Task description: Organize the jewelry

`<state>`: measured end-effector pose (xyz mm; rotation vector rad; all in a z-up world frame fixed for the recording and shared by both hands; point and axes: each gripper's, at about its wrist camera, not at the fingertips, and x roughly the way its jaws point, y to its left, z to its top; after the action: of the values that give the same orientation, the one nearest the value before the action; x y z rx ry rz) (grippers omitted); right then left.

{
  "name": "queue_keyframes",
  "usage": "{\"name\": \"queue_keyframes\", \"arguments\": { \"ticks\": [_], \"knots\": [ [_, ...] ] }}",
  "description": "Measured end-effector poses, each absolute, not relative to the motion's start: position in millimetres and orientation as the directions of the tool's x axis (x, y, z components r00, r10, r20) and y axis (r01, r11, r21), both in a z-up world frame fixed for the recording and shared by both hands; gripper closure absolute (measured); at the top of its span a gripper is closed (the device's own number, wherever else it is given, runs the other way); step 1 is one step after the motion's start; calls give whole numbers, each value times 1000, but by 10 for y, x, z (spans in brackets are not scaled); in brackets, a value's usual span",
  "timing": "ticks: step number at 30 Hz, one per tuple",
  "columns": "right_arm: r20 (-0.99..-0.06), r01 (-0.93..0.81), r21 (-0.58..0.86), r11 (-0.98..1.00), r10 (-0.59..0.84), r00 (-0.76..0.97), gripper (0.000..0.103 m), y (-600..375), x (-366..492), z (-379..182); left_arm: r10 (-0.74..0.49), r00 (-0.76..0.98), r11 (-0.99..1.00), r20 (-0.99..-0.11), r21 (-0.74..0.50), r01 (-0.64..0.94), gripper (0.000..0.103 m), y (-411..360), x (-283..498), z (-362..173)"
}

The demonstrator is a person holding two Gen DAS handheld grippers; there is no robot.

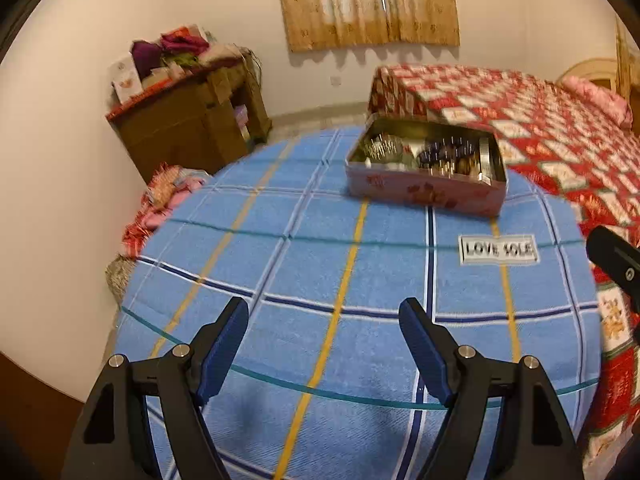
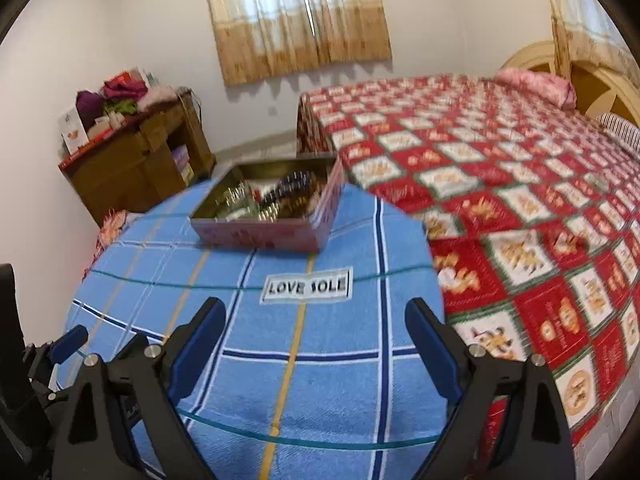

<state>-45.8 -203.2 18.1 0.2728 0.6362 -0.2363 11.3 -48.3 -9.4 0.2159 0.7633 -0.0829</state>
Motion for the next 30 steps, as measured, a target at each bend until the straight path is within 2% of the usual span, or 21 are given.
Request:
{"name": "queue_keyframes", "arguments": {
  "ticks": [10,19,25,30],
  "knots": [
    [-386,289,168,942,-207,899,2,-1946,-763,867,-20,844,989,-536,114,95,25,-331,-55,617],
    [-249,256,204,945,-203,947,0,-1932,-815,1252,-46,899,992,-435,87,93,24,-330,-124,978],
    [-204,251,203,946,-210,956,0,-1889,-829,1316,-43,913,993,-406,85,85,22,-320,-160,1052],
    [-216,247,201,948,-203,955,0,-1873,-811,1291,-43,909,993,-414,81,84,22,-297,-132,1041]
  ]
}}
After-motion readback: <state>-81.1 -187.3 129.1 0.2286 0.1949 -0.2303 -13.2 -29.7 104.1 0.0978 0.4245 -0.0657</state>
